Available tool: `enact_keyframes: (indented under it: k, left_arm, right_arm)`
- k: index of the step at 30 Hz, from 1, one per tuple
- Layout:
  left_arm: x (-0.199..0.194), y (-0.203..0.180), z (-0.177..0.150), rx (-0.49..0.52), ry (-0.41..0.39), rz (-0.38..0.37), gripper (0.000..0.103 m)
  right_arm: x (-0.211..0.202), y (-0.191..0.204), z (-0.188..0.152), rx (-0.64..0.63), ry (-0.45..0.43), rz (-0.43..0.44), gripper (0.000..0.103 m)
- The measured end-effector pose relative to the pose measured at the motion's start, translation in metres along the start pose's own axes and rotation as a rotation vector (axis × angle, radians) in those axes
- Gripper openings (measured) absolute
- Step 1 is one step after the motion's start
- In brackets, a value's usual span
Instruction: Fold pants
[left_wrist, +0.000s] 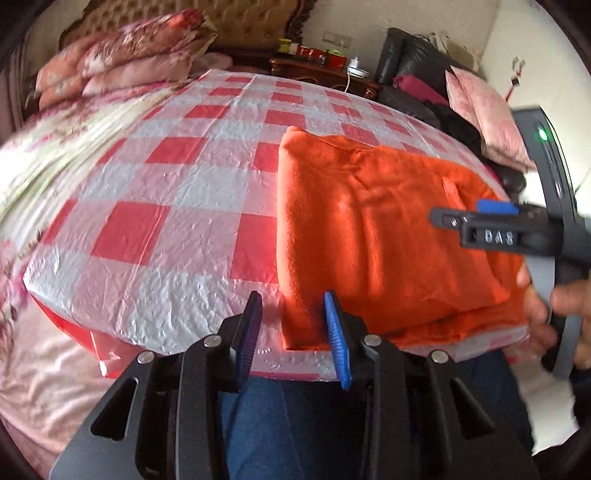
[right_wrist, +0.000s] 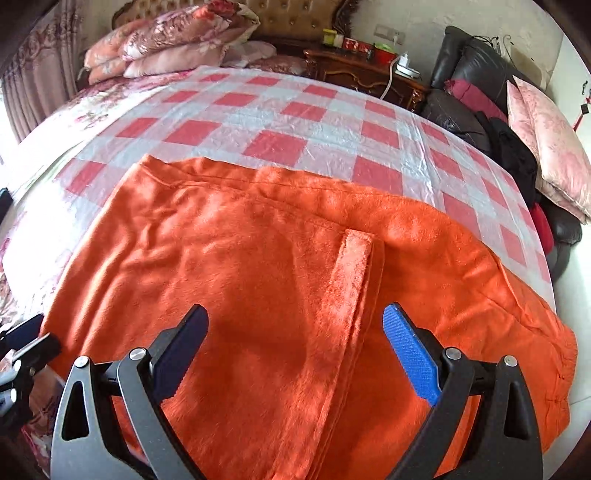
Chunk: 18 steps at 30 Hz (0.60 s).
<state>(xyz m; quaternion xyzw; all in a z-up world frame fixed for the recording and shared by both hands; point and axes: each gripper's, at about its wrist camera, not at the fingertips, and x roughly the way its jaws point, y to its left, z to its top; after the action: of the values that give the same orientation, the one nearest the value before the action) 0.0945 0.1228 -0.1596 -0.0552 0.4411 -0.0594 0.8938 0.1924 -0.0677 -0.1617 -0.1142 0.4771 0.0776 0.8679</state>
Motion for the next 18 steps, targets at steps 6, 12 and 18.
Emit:
enact_keyframes:
  k: [6,12,18]
  left_arm:
    - [0.0,-0.005,-0.005,0.054,-0.037,0.033,0.034]
    - [0.0,-0.007,-0.006,0.063,-0.051,0.046,0.035]
    - [0.0,-0.007,-0.007,0.05,-0.063,0.052,0.034]
  right_arm:
    - [0.012,-0.007,-0.005,0.029,0.028,0.019,0.093]
    - [0.002,-0.012,0.006,0.061,0.012,0.079,0.093]
    - [-0.004,0.038,0.068,-0.07,-0.027,0.233,0.082]
